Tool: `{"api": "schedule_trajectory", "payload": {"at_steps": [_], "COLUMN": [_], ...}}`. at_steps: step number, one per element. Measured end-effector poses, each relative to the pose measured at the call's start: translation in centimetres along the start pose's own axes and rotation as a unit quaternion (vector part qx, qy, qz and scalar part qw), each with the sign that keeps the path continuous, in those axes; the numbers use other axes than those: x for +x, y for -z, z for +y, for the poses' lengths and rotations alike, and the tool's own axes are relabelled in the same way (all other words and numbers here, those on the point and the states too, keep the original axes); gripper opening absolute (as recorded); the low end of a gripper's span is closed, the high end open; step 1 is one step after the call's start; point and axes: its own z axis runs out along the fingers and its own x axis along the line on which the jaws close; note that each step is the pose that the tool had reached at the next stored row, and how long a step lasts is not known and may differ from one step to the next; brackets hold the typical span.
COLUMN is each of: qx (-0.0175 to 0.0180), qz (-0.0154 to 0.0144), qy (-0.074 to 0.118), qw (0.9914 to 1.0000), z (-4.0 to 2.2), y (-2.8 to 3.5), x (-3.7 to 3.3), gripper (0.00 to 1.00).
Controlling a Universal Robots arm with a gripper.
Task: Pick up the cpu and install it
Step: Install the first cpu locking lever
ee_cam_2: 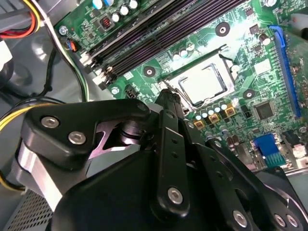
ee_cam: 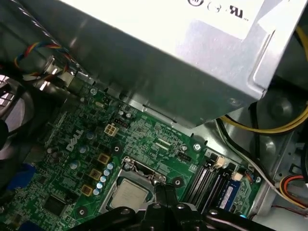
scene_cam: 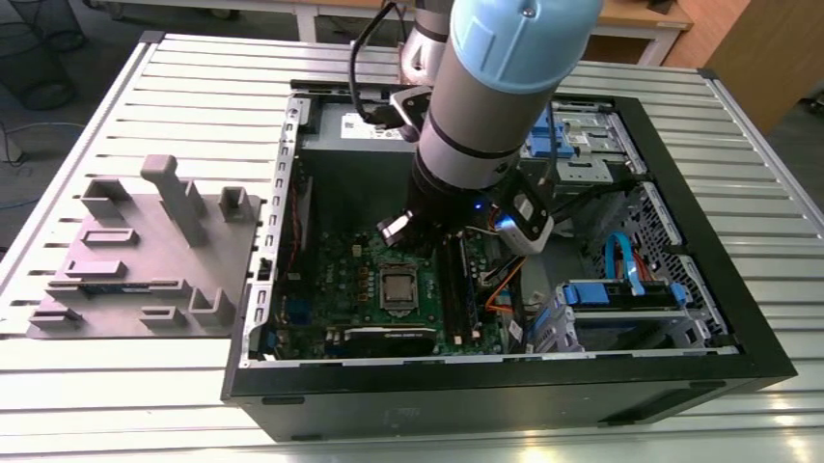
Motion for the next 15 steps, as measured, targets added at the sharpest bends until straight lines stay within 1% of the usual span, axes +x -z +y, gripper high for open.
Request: {"api": "schedule_trajectory", "payload": {"at_steps": [2, 8, 10, 12, 15], "qx": [0.0012, 0.0013, 0.0020, 0.0034, 0.0067], "qz": [0.0005, 0.0005, 0.0008, 0.0017, 0.0043], "qy": [-0.001, -0.001, -0.002, -0.002, -0.002], "qw": [1.00000, 1.00000, 1.00000, 0.99999, 0.99997], "z": [-0.06, -0.04, -0.05, -0.08, -0.11], "y": [-0.18, -0.24, -0.32, -0.45, -0.61], "x": [0.02, 0.08, 0.08, 0.09, 0.09], "gripper": [0.11, 0.11, 0.11, 0.11, 0.11]}}
